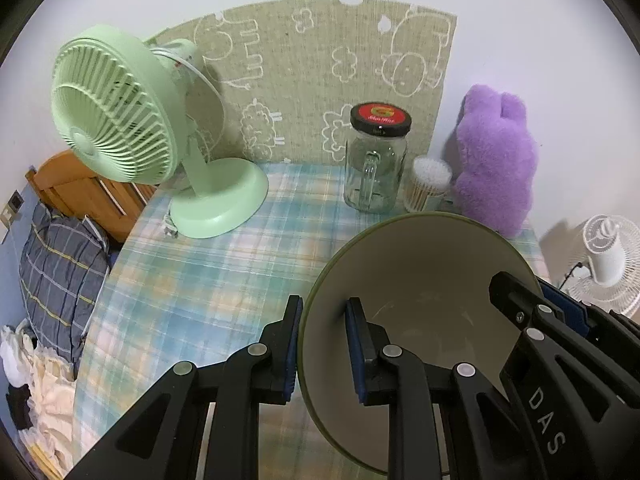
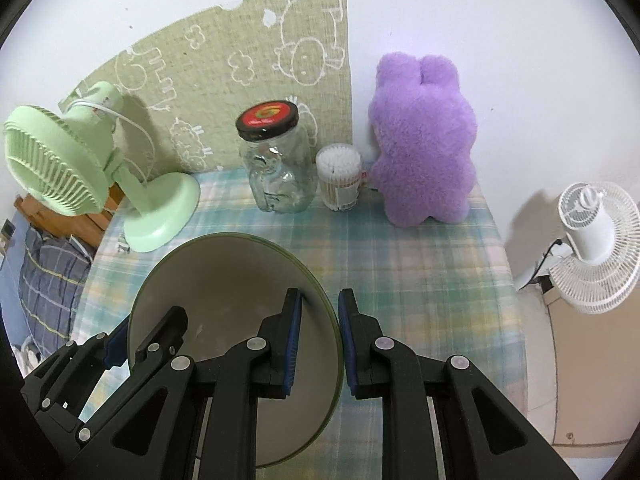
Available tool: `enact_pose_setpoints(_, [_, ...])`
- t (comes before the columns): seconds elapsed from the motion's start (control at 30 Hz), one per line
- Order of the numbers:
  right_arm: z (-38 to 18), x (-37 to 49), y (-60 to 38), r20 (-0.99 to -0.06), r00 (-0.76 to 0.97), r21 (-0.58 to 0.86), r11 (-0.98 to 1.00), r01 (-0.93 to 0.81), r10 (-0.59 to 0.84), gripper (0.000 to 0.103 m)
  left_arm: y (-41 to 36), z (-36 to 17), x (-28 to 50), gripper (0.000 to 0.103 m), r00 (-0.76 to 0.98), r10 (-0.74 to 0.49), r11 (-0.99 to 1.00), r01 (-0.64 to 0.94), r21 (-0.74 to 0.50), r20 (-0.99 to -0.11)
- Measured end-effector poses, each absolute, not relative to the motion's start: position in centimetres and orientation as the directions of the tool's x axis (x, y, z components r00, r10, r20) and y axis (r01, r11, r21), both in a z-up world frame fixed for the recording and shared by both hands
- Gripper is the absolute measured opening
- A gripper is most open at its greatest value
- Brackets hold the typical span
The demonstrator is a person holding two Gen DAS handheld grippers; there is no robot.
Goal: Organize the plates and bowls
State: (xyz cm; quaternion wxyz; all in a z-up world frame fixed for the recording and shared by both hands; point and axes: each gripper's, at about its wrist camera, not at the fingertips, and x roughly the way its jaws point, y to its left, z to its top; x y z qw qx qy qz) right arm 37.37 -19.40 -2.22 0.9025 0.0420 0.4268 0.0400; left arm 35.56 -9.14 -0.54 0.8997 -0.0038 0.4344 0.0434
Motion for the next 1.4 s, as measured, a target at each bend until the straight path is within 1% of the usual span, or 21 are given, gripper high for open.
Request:
enact_pose_setpoints(0.4, [0.9,31.1,-16.5,-0.743,0.666,0.090,0.996,-0.007,0.072,0.022,-6.3,2.2,30.2,0.020,0.654,0.042,0.999,-0.047,0.015,-0.755])
enact_pose_setpoints(0.9, [2.8,24.1,-13.8,-0.720,0.691,0.089,0.996,0.006,0.060,0.022,-3.6,4.0,23.7,0.020,0.681,0.030,1.000,-0.019,0.023,-0.732])
enact_pose_setpoints(1.13, [2.7,20.9,-12.7,-0.717,0.695,0.084,0.996,0.018,0.048,0.022,-2.4,3.7,20.7,0.020,0.683,0.021,0.999,0.004,0.033,-0.730])
enact_pose_setpoints(1.4, [1.2,16.9,-11.3,-0.725,0.688,0.088,0.996,0.032,0.042,0.022,-0.9,2.3,17.1,0.020,0.668,0.015,0.999,0.022,0.040,-0.744])
